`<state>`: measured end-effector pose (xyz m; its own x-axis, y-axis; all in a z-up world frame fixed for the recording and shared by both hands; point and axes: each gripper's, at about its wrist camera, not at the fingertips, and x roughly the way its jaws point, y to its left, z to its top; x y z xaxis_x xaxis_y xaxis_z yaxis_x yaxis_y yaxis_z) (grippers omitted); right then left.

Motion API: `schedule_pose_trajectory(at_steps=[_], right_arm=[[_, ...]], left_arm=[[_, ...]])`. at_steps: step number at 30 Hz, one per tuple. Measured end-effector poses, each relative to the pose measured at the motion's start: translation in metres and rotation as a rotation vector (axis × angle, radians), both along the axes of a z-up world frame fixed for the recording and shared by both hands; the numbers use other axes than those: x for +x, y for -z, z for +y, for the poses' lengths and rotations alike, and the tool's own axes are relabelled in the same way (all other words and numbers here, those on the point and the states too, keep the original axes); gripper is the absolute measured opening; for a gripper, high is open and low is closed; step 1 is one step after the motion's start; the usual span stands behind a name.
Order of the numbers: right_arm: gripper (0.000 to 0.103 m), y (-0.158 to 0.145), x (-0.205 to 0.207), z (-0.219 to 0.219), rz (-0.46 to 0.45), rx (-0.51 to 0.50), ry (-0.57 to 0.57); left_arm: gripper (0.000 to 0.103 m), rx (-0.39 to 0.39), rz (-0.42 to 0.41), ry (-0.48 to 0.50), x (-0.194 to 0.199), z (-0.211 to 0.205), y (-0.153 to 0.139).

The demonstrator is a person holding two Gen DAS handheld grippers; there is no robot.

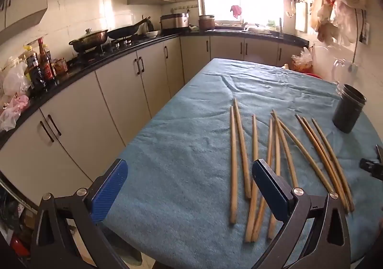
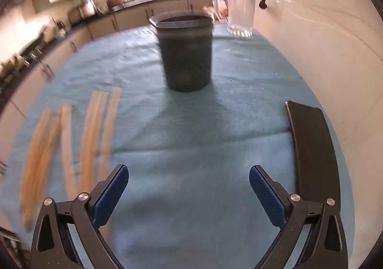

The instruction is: Organize utensils

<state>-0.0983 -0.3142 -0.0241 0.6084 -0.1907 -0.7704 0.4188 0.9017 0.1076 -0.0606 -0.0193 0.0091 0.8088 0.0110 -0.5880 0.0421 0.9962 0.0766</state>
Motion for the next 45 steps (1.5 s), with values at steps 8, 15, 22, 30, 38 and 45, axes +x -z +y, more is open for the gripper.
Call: schedule_pose_trajectory(at_steps=[8,15,22,30,38,45], right_arm=[[0.102,-0.033,-0.062,0.075,-0.2,-0.075,-0.109],[0.102,-0.048,-0.084,0.106,-0.221,-0.135,-0.154],[0.102,-0.056,-0.108,0.123,-0.248,-0.16,-0.18],[0.102,-0.067,-0.128,0.13,-0.288,-0.179,-0.167],[0.102,-0.068,-0.127,0.136,-0.304,-0.205,-0.181],[0.102,-0.068,-0.129,0.133,-0.302,-0.198,-0.171]], left_arm=[[0.103,0.0,-0.032,0.055,-0.024,-0.007,-0.005],[0.103,0.008,-0.075,0.103,-0.056,-0.013,-0.016],[0.103,-0.013,-0.115,0.107,-0.085,-0.005,-0.028],[0.103,-0.032,-0.159,0.094,-0.104,0.003,-0.04],[0.103,-0.03,-0.15,0.08,-0.1,0.005,-0.038],[0.103,-0.03,-0.147,0.082,-0.1,0.006,-0.038]])
